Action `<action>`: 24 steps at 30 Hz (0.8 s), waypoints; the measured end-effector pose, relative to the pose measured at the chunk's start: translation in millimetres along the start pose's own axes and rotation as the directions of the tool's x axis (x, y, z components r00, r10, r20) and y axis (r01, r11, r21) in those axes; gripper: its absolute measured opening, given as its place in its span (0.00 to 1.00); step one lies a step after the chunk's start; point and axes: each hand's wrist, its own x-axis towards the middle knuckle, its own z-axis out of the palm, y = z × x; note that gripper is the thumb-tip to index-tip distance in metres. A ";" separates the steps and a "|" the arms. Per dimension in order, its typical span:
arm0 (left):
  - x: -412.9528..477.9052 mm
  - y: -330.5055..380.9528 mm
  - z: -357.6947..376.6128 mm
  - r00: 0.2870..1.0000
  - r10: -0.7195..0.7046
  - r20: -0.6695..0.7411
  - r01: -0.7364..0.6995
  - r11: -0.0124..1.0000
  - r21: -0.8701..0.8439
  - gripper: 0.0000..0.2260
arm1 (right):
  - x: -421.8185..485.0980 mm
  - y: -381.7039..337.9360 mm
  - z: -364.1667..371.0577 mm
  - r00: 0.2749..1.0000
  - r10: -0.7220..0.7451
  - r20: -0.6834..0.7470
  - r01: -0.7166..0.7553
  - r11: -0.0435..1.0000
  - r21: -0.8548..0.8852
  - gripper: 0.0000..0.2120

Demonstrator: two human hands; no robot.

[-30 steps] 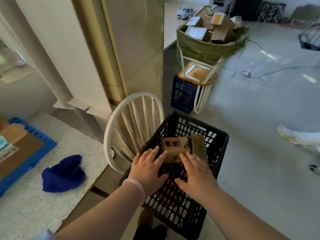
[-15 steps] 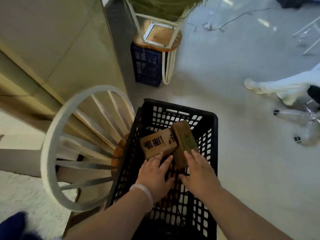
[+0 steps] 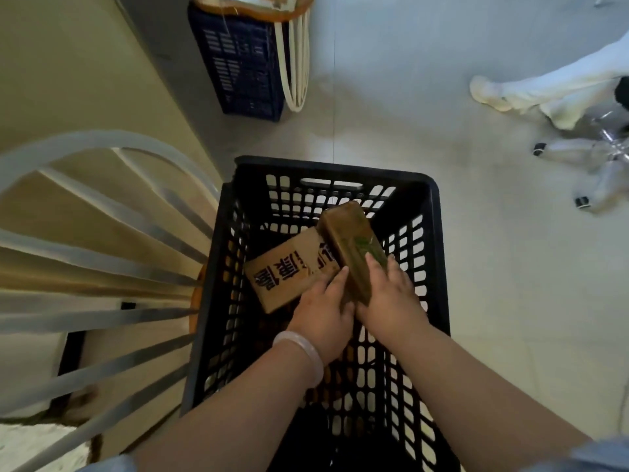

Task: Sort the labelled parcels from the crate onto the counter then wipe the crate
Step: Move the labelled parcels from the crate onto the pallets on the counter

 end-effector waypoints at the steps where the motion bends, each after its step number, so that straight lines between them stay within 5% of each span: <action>1: 2.2 -0.3 0.5 1.000 -0.001 0.009 0.002 1.000 -0.020 0.26 | 2.9 0.5 1.7 1.000 0.013 0.009 -0.013 1.000 -0.003 0.44; 11: -1.7 14.5 8.8 0.992 -0.120 0.044 0.128 0.934 -0.333 0.27 | -10.6 4.2 -2.9 0.997 -0.020 -0.077 0.023 0.999 0.041 0.40; 17: -28.2 47.0 -0.3 0.960 -0.279 0.039 0.255 0.803 -0.538 0.28 | -64.8 2.2 -10.1 0.971 -0.070 -0.227 0.100 0.987 0.123 0.43; 24: -81.2 74.4 -12.7 0.926 -0.371 -0.075 0.233 0.715 -0.659 0.33 | -127.5 8.6 -35.4 0.905 -0.329 -0.269 0.405 0.861 0.309 0.43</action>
